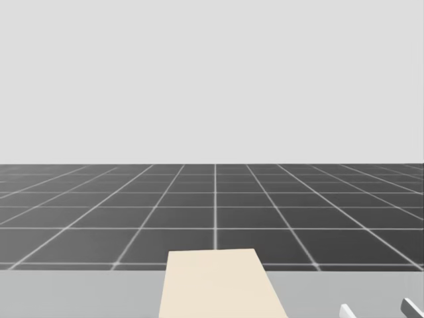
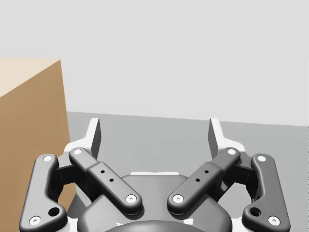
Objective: Retrieve the object from inside the box.
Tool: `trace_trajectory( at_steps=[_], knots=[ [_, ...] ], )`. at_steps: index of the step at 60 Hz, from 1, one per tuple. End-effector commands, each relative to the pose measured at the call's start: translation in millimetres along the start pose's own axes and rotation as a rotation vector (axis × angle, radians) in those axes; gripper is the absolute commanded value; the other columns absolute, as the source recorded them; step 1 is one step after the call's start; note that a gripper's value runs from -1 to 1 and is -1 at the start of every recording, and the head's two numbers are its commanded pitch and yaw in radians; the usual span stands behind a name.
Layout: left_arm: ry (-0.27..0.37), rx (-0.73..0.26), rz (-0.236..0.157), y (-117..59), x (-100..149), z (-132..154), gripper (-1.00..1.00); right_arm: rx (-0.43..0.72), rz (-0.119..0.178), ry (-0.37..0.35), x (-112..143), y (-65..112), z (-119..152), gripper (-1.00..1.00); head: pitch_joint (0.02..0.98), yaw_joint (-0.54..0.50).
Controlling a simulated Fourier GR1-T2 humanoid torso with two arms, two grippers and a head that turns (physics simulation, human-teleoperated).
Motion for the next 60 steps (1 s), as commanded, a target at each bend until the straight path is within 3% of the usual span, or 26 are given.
trace_trajectory(
  at_steps=[1,6,9,11,12,14,16,18,19,24,25,36,39,42,50,55,60],
  knots=[
    [0.002,0.001,-0.002,1.8,-1,-1,-1.00,-0.033,0.005,-0.023,1,-0.9,2,-1.00,0.126,0.01],
    [-0.001,0.001,-0.001,2.7,-1,-1,-1.00,-0.010,-0.003,-0.035,7,-1.0,3,-1.00,0.125,0.01],
    [0.010,-0.018,0.003,4.1,-1,-2,-1.00,-0.001,0.016,-0.024,7,-2.3,3,-1.00,0.126,0.01],
    [0.060,-0.071,0.007,3.9,-4,-3,-1.00,0.028,-0.004,0.003,8,-2.8,4,-1.00,0.126,0.01],
    [0.116,-0.131,0.005,3.7,-7,-3,-1.00,0.054,-0.011,0.028,8,-3.4,4,-1.00,0.126,0.01],
    [0.147,-0.182,-0.009,2.0,-10,-3,-1.00,0.091,-0.014,0.051,7,-3.0,5,-1.00,0.126,0.01],
    [0.188,-0.257,-0.023,-0.9,-14,-2,-1.00,0.153,0.003,0.086,5,-1.6,6,-1.00,0.126,0.01],
    [0.193,-0.290,-0.052,-6.0,-16,0,-1.00,0.204,0.033,0.101,3,0.2,8,-1.00,0.127,0.01],
    [0.197,-0.309,-0.055,-7.7,-16,1,-1.00,0.214,0.034,0.105,2,1.2,8,-1.00,0.127,0.01],
    [0.197,-0.429,-0.086,-23.2,-15,11,-1.00,0.307,0.035,0.132,-2,11.1,12,-1.00,0.127,0.00],
    [0.187,-0.474,-0.109,-29.0,-14,15,-1.00,0.348,0.036,0.138,-3,15.5,14,-1.00,0.127,0.00],
    [0.126,-0.657,-0.172,-70.9,-2,46,-1.00,0.541,0.068,0.129,-10,40.6,27,-1.00,0.126,0.00],
    [0.119,-0.704,-0.170,-81.5,0,54,-1.00,0.586,0.055,0.115,-11,45.3,29,-1.00,0.126,-0.01],
    [0.111,-0.734,-0.177,-91.0,2,61,-1.00,0.612,0.074,0.097,-12,49.2,32,-1.00,0.126,-0.01],
    [0.098,-0.827,-0.173,-114.4,8,79,-1.00,0.702,0.059,0.073,-12,59.4,39,-1.00,0.125,-0.02],
    [0.092,-0.862,-0.172,-123.3,11,87,-1.00,0.714,0.067,0.062,-12,61.9,40,-1.00,0.124,-0.02],
    [0.089,-0.915,-0.147,-135.7,16,99,-1.00,0.721,0.072,0.049,-13,62.6,40,-1.00,0.123,-0.02]
  ],
)
